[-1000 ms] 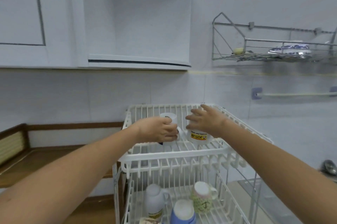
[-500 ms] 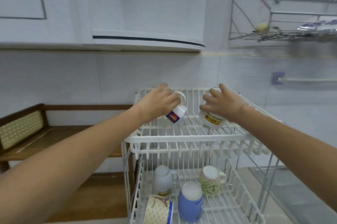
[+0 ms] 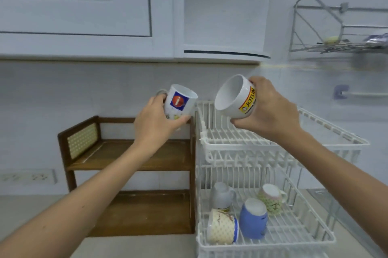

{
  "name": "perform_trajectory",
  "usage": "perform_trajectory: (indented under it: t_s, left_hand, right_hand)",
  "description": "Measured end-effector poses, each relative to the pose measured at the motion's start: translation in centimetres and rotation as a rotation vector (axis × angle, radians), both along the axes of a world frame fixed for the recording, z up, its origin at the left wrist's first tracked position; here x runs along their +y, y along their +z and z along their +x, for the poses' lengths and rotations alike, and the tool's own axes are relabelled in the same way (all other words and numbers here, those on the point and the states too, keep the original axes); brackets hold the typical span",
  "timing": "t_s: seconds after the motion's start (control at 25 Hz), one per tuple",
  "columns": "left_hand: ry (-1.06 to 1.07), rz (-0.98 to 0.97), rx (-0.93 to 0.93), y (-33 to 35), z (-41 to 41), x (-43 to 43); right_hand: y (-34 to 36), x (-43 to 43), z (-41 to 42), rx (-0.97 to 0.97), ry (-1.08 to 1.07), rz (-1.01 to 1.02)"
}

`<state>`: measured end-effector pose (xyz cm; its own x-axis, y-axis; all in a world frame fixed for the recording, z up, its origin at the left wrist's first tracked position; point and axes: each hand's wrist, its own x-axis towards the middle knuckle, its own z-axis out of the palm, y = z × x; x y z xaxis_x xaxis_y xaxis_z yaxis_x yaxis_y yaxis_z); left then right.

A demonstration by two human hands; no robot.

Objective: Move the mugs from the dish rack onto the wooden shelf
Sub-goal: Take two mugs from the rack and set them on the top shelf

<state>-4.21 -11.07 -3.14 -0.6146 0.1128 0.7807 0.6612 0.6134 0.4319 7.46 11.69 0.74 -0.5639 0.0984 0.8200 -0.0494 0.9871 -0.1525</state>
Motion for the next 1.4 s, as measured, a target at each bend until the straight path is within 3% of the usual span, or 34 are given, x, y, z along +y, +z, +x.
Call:
perform_trajectory:
  t_s: [0.12, 0.32, 0.48, 0.8, 1.4]
  left_hand:
    - [0.008, 0.166, -0.171, -1.8, -1.9, -4.8]
    - [0.119, 0.209, -0.359, -5.5, -6.5, -11.2]
    - [0.201, 0.245, -0.460, -7.9, -9.3, -14.9]
    - [0.320, 0.225, -0.487, -11.1, -14.5, -16.5]
    - [0.307, 0.246, -0.510, -13.5, -18.0, -16.0]
  right_hand:
    - [-0.1, -6.6, -1.0, 0.006, 0.068, -0.074]
    - [-2.9, -15.3, -5.6, -0.078, 0.192, -0.121]
    - [-5.9, -19.6, -11.4, -0.264, 0.209, -0.371]
    - [-12.2, -22.9, -22.4, -0.363, 0.182, -0.769]
    - [-16.3, -23.7, -27.8, -0.330, 0.158, -0.937]
